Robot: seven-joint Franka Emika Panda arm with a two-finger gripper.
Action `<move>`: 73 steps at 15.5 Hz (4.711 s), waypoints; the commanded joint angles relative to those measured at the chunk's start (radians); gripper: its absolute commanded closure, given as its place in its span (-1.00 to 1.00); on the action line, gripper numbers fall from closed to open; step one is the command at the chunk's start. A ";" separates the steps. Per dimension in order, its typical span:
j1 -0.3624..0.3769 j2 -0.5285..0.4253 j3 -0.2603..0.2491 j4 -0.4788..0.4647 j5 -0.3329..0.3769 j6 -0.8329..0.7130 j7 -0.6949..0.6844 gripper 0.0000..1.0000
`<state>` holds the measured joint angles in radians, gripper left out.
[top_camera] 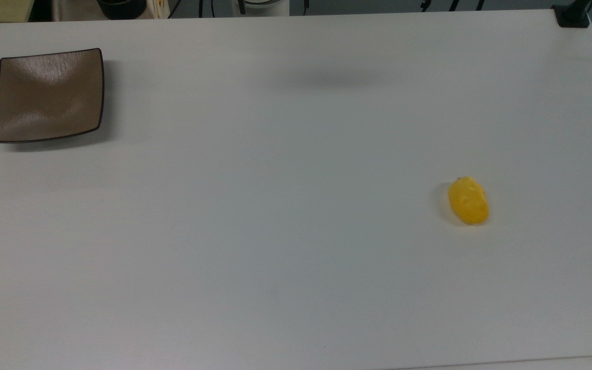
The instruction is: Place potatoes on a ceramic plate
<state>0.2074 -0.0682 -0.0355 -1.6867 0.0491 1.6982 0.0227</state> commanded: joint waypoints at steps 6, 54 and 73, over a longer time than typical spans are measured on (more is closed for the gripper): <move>0.040 0.011 0.006 -0.010 0.006 0.028 -0.007 -1.00; 0.406 0.843 0.045 0.522 -0.149 0.581 0.318 -1.00; 0.405 0.944 0.054 0.512 -0.184 0.742 0.318 -1.00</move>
<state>0.6064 0.8598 0.0177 -1.1907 -0.1166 2.4202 0.3564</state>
